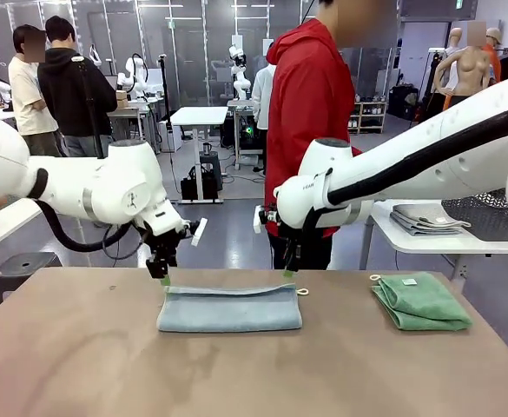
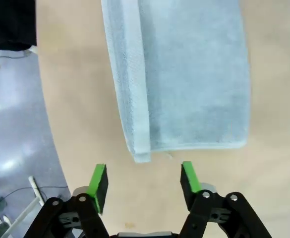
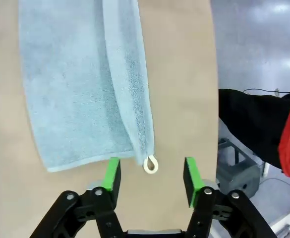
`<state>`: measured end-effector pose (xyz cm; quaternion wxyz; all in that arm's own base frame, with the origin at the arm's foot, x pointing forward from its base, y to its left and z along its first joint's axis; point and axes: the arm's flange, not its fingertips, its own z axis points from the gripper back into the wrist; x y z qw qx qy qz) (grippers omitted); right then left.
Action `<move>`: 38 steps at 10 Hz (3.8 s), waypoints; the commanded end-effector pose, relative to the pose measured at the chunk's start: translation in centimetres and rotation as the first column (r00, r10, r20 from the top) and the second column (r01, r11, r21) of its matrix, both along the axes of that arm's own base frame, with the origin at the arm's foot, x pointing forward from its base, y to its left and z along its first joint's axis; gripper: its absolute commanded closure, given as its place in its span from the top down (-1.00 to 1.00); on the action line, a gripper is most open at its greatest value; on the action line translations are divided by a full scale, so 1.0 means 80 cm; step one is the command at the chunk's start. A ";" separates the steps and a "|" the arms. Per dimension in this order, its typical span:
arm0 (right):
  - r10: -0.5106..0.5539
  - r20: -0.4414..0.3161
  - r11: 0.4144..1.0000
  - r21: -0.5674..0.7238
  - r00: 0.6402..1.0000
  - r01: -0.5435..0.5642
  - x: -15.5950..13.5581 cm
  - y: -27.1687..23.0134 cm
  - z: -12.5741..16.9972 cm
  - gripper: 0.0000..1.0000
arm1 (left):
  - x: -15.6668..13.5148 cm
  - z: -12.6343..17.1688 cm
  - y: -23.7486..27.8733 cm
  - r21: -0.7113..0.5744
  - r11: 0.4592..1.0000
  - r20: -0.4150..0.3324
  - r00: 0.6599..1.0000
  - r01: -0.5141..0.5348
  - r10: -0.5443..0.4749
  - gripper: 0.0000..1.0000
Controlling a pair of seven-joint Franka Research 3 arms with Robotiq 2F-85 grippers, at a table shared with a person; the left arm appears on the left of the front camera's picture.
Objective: Fold the towels and place them in the basket.
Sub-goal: When a person lays out a Towel with hook on the table, fold it in half twice.
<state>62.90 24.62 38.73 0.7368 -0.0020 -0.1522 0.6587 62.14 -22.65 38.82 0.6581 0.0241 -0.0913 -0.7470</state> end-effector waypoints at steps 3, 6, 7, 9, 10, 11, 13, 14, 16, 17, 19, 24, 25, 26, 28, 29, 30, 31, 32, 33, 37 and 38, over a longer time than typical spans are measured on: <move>-0.086 -0.054 0.995 0.049 0.995 0.089 -0.094 0.001 0.079 1.00 | -0.086 0.084 0.022 -0.121 0.993 -0.052 0.999 0.010 -0.016 1.00; -0.217 -0.085 0.975 0.024 0.972 0.220 -0.156 -0.009 0.109 1.00 | -0.137 0.105 0.046 -0.195 0.980 -0.011 0.999 0.038 -0.041 1.00; -0.366 -0.087 0.927 0.062 0.927 0.371 -0.168 -0.009 0.114 1.00 | -0.144 0.107 0.055 -0.210 0.976 0.011 0.999 0.050 -0.049 1.00; -0.763 -0.002 0.646 0.004 0.646 0.763 -0.193 -0.013 0.117 1.00 | -0.151 0.102 0.065 -0.221 0.971 0.026 0.996 0.086 -0.082 1.00; -0.846 -0.017 0.533 0.011 0.534 0.846 -0.205 -0.012 0.119 1.00 | -0.153 0.097 0.070 -0.234 0.968 0.025 0.995 0.096 -0.092 1.00; -0.896 -0.052 0.437 0.058 0.440 0.897 -0.207 -0.012 0.118 1.00 | -0.151 0.096 0.076 -0.243 0.964 0.028 0.994 0.111 -0.108 1.00; -0.905 -0.317 0.304 -0.013 0.284 0.953 -0.204 -0.013 0.095 1.00 | -0.148 0.099 0.093 -0.310 0.941 0.054 0.990 0.140 -0.129 1.00; -0.893 -0.382 0.285 -0.068 0.239 0.956 -0.202 -0.015 0.090 1.00 | -0.149 0.106 0.109 -0.378 0.914 0.079 0.988 0.150 -0.129 1.00; -0.888 -0.383 0.296 -0.053 0.254 0.954 -0.201 -0.015 0.099 1.00 | -0.171 0.136 0.153 -0.525 0.847 0.111 0.993 0.081 -0.026 1.00; -0.905 -0.336 0.306 -0.091 0.260 0.948 -0.211 -0.019 0.079 1.00 | -0.179 0.150 0.176 -0.596 0.802 0.108 0.994 0.040 0.030 1.00; -0.905 -0.336 0.306 -0.091 0.260 0.948 -0.211 -0.019 0.079 1.00 | -0.192 0.164 0.209 -0.678 0.732 0.070 0.986 -0.066 0.154 1.00; -0.905 -0.336 0.306 -0.091 0.260 0.948 -0.211 -0.019 0.079 1.00 | -0.176 0.158 0.242 -0.706 0.699 -0.072 0.994 -0.110 0.084 1.00; -0.905 -0.336 0.306 -0.091 0.260 0.948 -0.211 -0.019 0.079 1.00 | -0.172 0.157 0.246 -0.703 0.702 -0.088 0.993 -0.117 0.077 1.00; -0.905 -0.336 0.306 -0.091 0.260 0.948 -0.211 -0.019 0.079 1.00 | -0.168 0.155 0.247 -0.700 0.702 -0.104 0.992 -0.129 0.078 1.00; -0.905 -0.336 0.306 -0.091 0.260 0.948 -0.211 -0.019 0.079 1.00 | -0.179 0.146 0.240 -0.705 0.698 -0.079 0.992 -0.122 0.094 1.00; -0.905 -0.336 0.306 -0.091 0.260 0.948 -0.211 -0.019 0.079 1.00 | -0.179 0.146 0.240 -0.705 0.698 -0.079 0.992 -0.122 0.094 1.00; -0.905 -0.336 0.306 -0.091 0.260 0.948 -0.211 -0.019 0.079 1.00 | -0.179 0.146 0.240 -0.705 0.698 -0.079 0.992 -0.122 0.094 1.00; -0.902 -0.347 0.304 -0.093 0.255 0.948 -0.209 -0.016 0.079 1.00 | -0.179 0.146 0.240 -0.705 0.698 -0.079 0.992 -0.122 0.094 1.00; -0.898 -0.368 0.287 -0.072 0.242 0.955 -0.185 -0.023 0.058 1.00 | -0.179 0.146 0.240 -0.705 0.698 -0.079 0.992 -0.122 0.094 1.00; -0.897 -0.378 0.269 -0.058 0.228 0.962 -0.165 -0.026 0.036 1.00 | -0.179 0.146 0.240 -0.705 0.698 -0.079 0.992 -0.122 0.094 1.00; -0.909 -0.335 0.274 -0.032 0.248 0.961 -0.119 -0.031 -0.049 1.00 | -0.179 0.146 0.240 -0.705 0.698 -0.079 0.992 -0.122 0.094 1.00; -0.914 -0.310 0.278 -0.010 0.262 0.960 -0.112 -0.027 -0.063 1.00 | -0.179 0.146 0.240 -0.705 0.698 -0.079 0.992 -0.122 0.094 1.00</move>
